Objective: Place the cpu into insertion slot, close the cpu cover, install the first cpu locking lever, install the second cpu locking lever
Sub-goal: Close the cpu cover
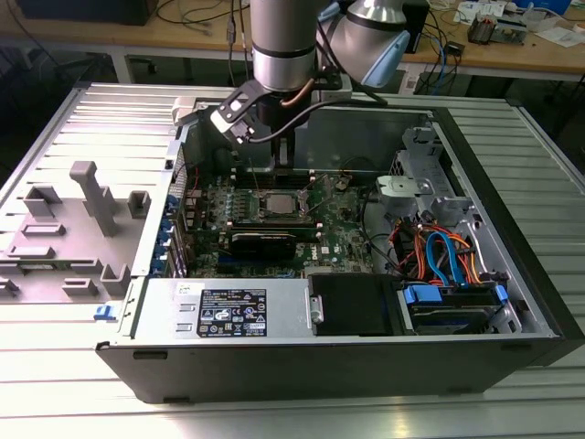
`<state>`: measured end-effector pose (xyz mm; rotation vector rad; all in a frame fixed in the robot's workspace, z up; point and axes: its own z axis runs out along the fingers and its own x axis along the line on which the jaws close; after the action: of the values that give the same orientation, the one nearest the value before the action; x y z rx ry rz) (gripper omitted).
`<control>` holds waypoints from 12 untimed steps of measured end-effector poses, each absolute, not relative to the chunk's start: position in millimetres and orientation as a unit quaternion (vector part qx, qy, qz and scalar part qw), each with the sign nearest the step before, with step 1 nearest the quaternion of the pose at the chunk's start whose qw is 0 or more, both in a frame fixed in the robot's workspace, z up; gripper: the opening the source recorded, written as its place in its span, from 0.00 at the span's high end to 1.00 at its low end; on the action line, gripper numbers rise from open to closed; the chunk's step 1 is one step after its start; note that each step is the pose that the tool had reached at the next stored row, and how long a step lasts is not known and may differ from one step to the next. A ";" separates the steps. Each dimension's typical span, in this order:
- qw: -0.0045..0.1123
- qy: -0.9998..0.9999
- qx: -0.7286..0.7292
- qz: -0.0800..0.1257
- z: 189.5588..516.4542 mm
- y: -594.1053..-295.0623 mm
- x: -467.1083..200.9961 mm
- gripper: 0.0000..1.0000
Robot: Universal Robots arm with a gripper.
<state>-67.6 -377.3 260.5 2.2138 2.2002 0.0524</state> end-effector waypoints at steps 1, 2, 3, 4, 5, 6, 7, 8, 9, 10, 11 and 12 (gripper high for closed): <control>0.010 0.705 0.709 0.017 260.6 -377.2 -67.6 0.89; 0.010 0.705 0.709 0.017 260.6 -377.2 -67.6 0.89; 0.010 0.705 0.709 0.017 260.7 -377.3 -67.6 0.89; 0.010 0.705 0.709 0.017 260.8 -377.3 -67.6 0.89; 0.010 0.705 0.709 0.017 260.8 -377.2 -67.6 0.89; 0.010 0.705 0.709 0.017 260.8 -377.3 -67.6 0.89; 0.010 0.705 0.709 0.017 260.8 -377.3 -67.6 0.89; 0.010 0.705 0.709 0.017 260.8 -377.3 -67.6 0.89; 0.010 0.705 0.709 0.017 260.8 -377.3 -67.6 0.89; 0.010 0.705 0.709 0.017 260.9 -377.3 -67.6 0.89; 0.010 0.705 0.709 0.017 260.9 -377.3 -67.6 0.89; 0.010 0.705 0.709 0.017 260.9 -377.3 -67.6 0.89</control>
<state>-67.6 -377.3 260.9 2.2138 2.2004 0.0525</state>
